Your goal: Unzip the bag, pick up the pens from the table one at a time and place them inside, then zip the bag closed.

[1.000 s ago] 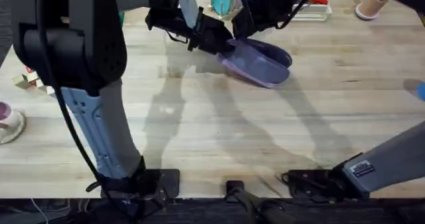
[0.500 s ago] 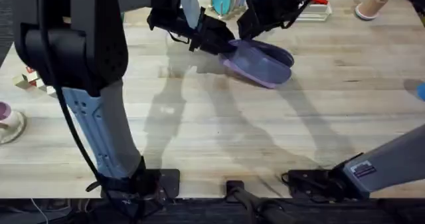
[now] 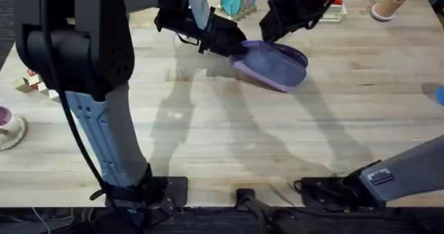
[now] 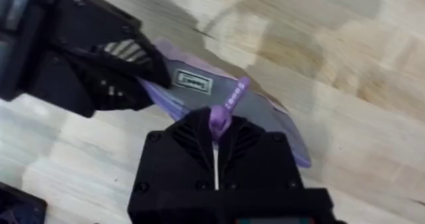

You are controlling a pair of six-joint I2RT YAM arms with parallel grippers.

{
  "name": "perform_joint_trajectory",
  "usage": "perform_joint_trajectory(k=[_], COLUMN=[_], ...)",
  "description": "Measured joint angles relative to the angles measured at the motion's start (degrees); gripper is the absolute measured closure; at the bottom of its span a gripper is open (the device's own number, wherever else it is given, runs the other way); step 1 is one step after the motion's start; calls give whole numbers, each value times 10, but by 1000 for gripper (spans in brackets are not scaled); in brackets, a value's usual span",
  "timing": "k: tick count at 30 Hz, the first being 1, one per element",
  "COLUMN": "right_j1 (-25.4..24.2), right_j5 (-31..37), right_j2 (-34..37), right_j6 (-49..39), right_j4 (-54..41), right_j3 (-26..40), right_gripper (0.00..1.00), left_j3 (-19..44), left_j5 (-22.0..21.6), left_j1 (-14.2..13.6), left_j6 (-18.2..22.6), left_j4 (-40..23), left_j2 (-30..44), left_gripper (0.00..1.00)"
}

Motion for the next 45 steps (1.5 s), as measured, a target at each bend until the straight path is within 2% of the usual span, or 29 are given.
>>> perform_joint_trajectory(k=[6, 14, 27, 33, 41, 45], right_j1=[-38, -93, -170, -181, -183, -183], right_j5=[-1, 28, 13, 3, -2, -5], right_j2=[-1, -15, -17, -18, -35, -35], right_j6=[0, -2, 19, 33, 51, 61], right_j4=[-14, -22, -19, -3, 63, 76], right_j3=[-10, -72, -121, -158, -244, -259], right_gripper=[967, 968, 968, 968, 968, 968], left_j3=[0, 0, 0, 0, -1, -1], left_j5=[-3, -48, -54, -59, -64, -66], left_j1=[0, 4, 4, 4, 4, 3], left_j6=[0, 0, 0, 0, 0, 0], left_j4=[2, 1, -1, -1, -3, -5], left_j2=[0, 0, 0, 0, 0, 0], left_gripper=[956, 957, 957, 957, 957, 957])
